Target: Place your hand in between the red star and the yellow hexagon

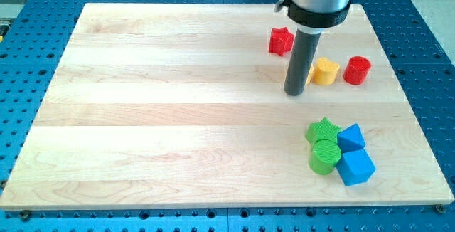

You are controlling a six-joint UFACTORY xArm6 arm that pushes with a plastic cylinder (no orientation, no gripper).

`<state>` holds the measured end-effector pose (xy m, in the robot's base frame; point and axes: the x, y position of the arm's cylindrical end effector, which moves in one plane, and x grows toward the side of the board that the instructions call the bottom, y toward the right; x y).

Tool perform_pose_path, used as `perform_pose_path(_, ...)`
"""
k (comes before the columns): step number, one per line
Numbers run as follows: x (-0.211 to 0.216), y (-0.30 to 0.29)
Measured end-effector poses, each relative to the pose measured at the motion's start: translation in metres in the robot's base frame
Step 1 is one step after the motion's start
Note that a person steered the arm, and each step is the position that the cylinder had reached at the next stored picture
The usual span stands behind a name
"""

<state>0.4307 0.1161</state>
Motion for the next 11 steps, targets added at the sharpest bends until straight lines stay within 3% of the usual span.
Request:
perform_pose_path(2,-0.024,-0.022)
perform_pose_path(3,-0.026,-0.076)
perform_pose_path(5,-0.125,-0.085)
perform_pose_path(6,-0.159,-0.038)
perform_pose_path(7,-0.15,0.022)
perform_pose_path(9,-0.084,0.01)
perform_pose_path(11,-0.075,0.004)
